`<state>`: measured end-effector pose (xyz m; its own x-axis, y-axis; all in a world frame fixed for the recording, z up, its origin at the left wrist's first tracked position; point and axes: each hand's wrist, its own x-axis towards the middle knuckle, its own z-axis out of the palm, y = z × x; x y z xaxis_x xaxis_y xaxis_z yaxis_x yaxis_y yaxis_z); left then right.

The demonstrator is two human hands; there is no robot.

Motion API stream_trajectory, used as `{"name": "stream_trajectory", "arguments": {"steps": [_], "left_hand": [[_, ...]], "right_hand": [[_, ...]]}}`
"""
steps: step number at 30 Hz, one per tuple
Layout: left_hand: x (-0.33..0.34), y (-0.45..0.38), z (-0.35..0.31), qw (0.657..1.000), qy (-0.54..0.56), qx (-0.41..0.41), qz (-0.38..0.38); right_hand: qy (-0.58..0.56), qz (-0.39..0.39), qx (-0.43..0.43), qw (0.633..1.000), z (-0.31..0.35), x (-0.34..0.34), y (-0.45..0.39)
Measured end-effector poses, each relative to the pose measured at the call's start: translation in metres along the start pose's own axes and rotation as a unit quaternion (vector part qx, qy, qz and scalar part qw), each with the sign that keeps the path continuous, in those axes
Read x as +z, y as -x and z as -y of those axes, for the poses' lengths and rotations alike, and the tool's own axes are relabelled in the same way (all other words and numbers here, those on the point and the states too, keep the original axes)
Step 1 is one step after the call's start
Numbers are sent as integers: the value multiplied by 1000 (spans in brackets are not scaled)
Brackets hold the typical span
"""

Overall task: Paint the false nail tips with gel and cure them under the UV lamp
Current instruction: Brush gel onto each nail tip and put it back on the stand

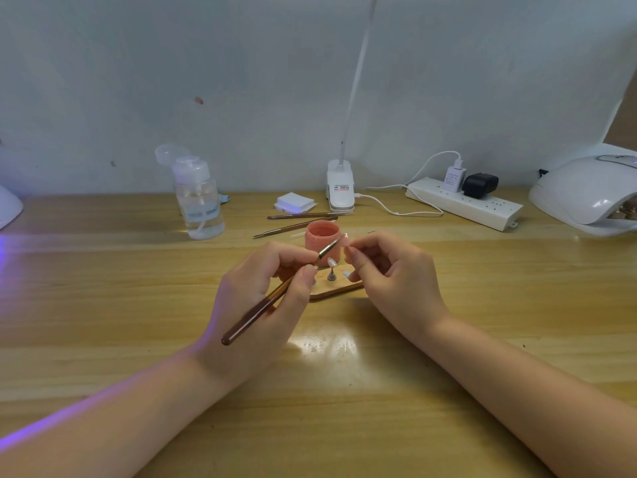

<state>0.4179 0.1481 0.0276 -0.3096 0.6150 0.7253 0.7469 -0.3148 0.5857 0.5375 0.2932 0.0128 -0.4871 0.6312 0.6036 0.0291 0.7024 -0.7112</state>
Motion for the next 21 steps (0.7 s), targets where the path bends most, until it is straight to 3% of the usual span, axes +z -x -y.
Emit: {"name": "stream_trajectory", "arguments": {"steps": [21], "left_hand": [[2, 2, 7, 997, 69, -27, 4]], "right_hand": [[-22, 10, 23, 999, 4, 0, 1]]}}
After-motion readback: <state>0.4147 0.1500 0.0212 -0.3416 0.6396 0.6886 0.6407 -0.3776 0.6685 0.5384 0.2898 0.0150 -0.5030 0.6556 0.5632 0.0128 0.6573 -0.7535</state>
